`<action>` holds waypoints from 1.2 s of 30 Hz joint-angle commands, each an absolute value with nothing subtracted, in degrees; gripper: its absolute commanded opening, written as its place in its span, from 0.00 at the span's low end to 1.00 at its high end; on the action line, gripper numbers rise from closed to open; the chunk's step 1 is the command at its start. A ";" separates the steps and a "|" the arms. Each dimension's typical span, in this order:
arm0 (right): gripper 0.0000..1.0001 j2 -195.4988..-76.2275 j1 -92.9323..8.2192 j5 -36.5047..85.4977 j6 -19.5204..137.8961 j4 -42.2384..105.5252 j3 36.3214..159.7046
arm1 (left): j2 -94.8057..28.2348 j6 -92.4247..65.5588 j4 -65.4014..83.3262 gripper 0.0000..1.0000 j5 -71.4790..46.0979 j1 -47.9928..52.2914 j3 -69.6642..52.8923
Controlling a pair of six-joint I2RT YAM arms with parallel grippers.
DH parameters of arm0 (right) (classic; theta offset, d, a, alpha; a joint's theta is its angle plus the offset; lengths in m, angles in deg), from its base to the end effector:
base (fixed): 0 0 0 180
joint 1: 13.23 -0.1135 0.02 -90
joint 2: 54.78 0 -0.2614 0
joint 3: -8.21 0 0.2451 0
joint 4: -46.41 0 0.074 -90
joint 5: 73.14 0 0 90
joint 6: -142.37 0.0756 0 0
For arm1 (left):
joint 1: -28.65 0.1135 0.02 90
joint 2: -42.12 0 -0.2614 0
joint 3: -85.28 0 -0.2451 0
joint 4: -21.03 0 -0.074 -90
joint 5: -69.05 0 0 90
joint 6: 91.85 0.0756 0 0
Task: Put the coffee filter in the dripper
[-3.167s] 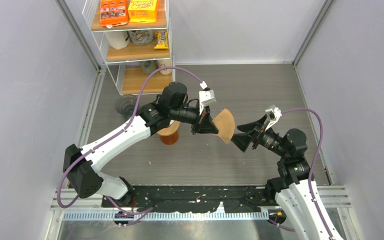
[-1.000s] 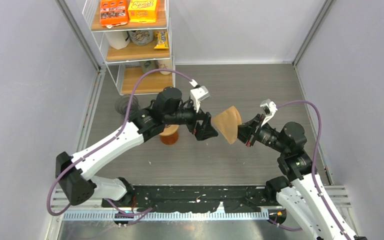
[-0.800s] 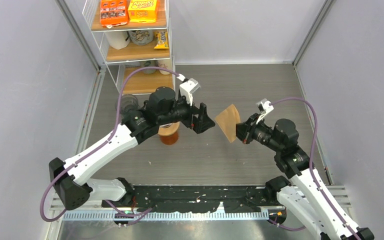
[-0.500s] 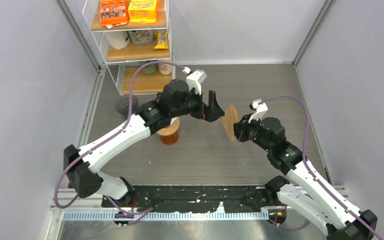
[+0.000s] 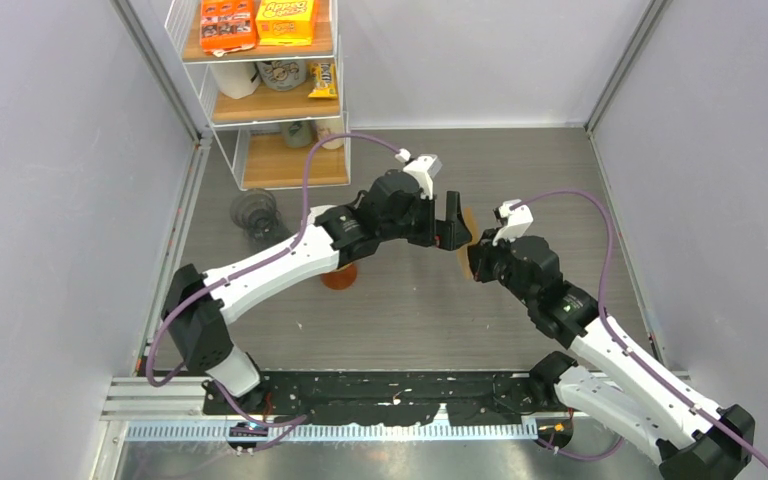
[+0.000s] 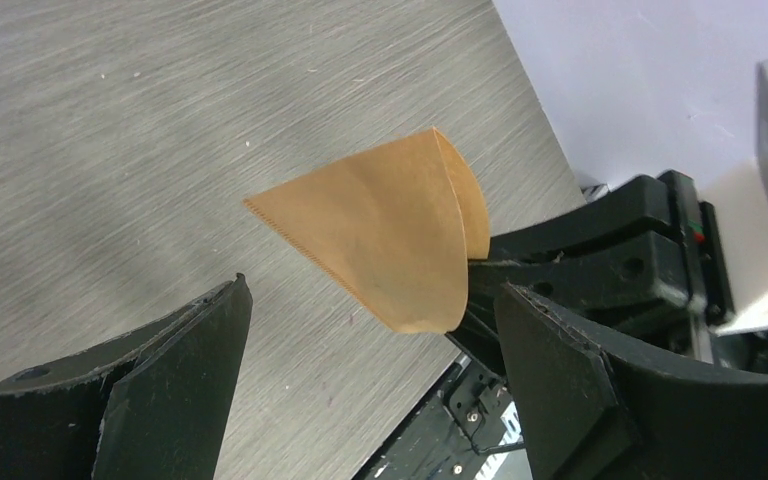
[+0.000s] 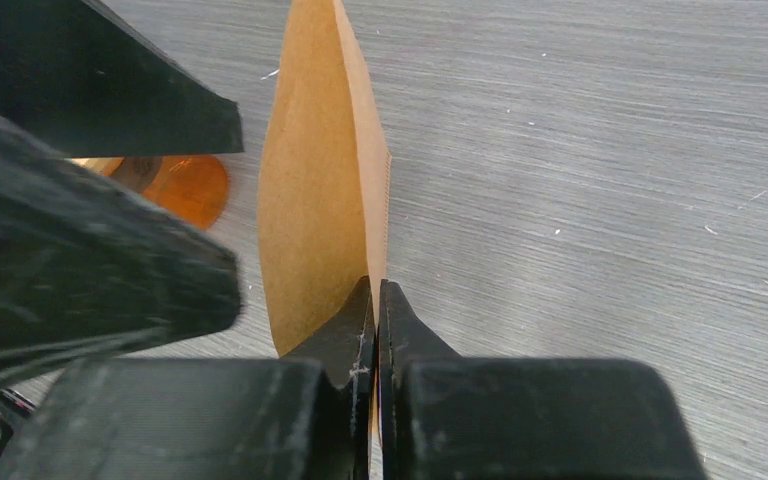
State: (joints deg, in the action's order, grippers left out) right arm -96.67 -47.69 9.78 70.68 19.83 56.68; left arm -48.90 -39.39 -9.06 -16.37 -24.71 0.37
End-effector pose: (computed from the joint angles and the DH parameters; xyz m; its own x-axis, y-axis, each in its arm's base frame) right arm 0.1775 0.1105 0.2652 -0.4141 0.0939 -0.9054 -0.3538 0.8998 0.2552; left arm 0.2359 -0.3273 0.3267 -0.7210 -0.0483 -0.6912 0.5087 0.6405 -0.5753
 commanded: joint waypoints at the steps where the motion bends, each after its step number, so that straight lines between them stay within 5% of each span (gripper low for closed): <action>1: 0.05 -97.48 -48.81 8.19 70.80 22.69 57.79 | -50.82 -42.46 -5.53 0.99 -20.42 -25.39 2.76; 17: 0.05 -97.81 -50.15 3.76 70.08 22.68 57.33 | -54.85 -40.25 -16.73 0.83 -43.44 -29.88 8.95; 29: 0.05 -96.22 -51.70 -1.47 72.79 24.64 55.94 | -59.26 -41.98 -18.65 0.70 -40.60 -31.69 12.23; 36: 0.05 -95.37 -51.81 -0.78 73.94 26.40 55.11 | -60.58 -41.81 -19.25 0.50 -42.82 -32.43 13.17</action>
